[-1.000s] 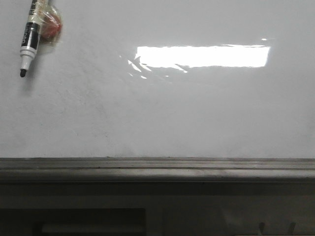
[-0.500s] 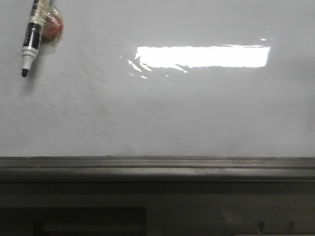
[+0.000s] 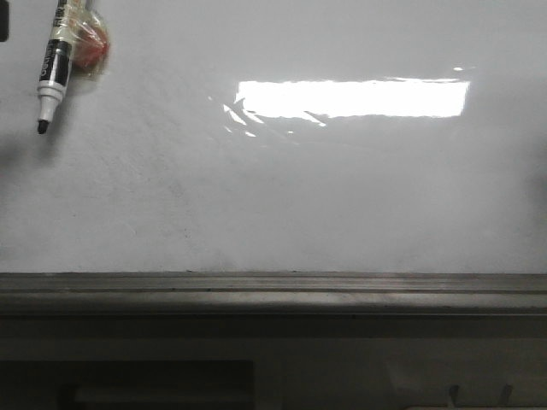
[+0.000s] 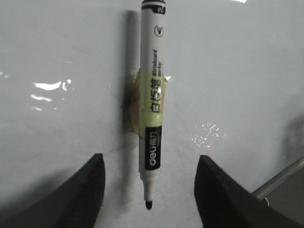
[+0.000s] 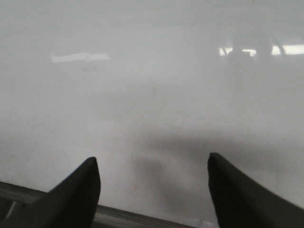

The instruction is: Write number 6 on whiteboard

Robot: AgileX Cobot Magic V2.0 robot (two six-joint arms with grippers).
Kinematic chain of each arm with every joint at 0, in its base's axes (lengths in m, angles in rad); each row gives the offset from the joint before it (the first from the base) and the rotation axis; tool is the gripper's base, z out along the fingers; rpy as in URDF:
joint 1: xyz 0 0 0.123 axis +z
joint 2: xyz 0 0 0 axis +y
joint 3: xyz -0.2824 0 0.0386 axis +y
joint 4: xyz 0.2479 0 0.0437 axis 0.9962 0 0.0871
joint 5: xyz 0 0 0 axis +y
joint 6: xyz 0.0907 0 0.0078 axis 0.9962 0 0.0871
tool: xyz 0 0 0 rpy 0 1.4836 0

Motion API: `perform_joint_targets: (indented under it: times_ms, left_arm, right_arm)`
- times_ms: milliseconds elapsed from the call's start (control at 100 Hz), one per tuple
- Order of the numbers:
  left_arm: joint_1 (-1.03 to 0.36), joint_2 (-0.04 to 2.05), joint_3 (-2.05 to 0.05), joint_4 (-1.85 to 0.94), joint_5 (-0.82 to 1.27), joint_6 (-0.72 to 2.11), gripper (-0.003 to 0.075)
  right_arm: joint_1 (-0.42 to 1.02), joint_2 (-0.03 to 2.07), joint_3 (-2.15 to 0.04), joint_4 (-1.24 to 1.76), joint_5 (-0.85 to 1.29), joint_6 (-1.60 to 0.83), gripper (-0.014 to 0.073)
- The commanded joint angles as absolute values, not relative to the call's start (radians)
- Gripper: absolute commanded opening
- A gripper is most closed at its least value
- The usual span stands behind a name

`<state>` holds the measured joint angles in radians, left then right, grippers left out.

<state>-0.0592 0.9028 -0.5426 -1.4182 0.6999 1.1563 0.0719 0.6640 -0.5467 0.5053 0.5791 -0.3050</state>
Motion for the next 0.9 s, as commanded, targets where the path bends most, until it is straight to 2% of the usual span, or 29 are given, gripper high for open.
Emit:
perform_joint_targets:
  times_ms: [0, 310, 450, 500, 570, 640, 690, 890]
  left_arm:
    - [-0.059, 0.966, -0.620, -1.488, 0.764, 1.189, 0.0400]
    - [-0.092, 1.111, -0.709, -1.457, 0.814, 1.196, 0.0398]
    - [-0.115, 1.122, -0.709, -1.435, 0.776, 1.198, 0.0358]
    - [-0.115, 1.122, -0.709, -1.416, 0.770, 1.198, 0.0327]
    - [-0.115, 1.122, -0.709, -1.411, 0.770, 1.198, 0.0238]
    - [-0.115, 1.122, -0.709, -1.411, 0.769, 1.211, 0.0103]
    - [-0.115, 1.122, -0.709, -1.411, 0.769, 1.219, -0.0024]
    - [-0.117, 1.097, -0.713, -1.392, 0.779, 1.237, -0.0020]
  right_arm:
    - [0.073, 0.669, -0.582, 0.521, 0.529, -0.318, 0.0448]
    - [0.073, 0.669, -0.582, 0.521, 0.525, -0.318, 0.0448]
    - [0.073, 0.669, -0.582, 0.521, 0.523, -0.318, 0.0448]
    - [0.073, 0.669, -0.582, 0.521, 0.523, -0.318, 0.0448]
    - [0.073, 0.669, -0.582, 0.521, 0.523, -0.318, 0.0448]
    - [0.073, 0.669, -0.582, 0.521, 0.523, -0.318, 0.0448]
    - [0.073, 0.669, -0.582, 0.521, 0.523, -0.318, 0.0448]
    - [0.073, 0.669, -0.583, 0.533, 0.527, -0.329, 0.0448]
